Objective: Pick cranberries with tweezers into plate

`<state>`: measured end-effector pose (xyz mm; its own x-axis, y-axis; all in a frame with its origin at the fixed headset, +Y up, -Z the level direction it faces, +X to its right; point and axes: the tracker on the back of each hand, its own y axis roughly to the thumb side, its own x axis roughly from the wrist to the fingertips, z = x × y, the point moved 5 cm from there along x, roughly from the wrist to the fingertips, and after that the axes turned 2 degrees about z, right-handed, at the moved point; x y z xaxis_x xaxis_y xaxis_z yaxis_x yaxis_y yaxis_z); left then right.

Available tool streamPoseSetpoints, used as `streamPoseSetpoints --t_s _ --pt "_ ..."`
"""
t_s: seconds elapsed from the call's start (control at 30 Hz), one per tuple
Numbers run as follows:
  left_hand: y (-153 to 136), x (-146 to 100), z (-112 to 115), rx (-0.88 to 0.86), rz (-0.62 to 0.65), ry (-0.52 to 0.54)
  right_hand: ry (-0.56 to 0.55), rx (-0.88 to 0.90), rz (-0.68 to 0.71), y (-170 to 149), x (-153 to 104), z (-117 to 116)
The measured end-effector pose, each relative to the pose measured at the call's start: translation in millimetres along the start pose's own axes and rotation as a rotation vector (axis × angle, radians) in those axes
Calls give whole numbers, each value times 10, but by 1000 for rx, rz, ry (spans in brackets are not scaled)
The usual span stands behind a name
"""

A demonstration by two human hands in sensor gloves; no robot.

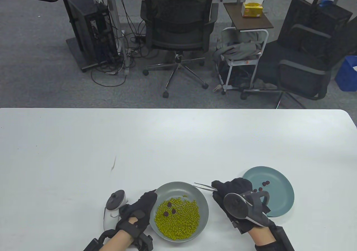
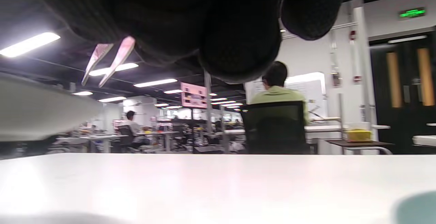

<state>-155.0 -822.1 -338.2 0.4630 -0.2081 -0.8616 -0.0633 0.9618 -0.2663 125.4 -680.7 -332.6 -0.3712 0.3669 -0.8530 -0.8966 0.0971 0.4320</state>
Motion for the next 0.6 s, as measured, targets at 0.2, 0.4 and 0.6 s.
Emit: streamPoseSetpoints --t_s 0.2,0.4,0.6 --pt "16 -11 -34 28 12 18 39 19 131 404 -46 -74" --pt "84 -22 -36 65 36 19 50 62 150 482 -60 -81" --pt "79 -23 -34 54 30 19 38 32 162 550 -61 -87"
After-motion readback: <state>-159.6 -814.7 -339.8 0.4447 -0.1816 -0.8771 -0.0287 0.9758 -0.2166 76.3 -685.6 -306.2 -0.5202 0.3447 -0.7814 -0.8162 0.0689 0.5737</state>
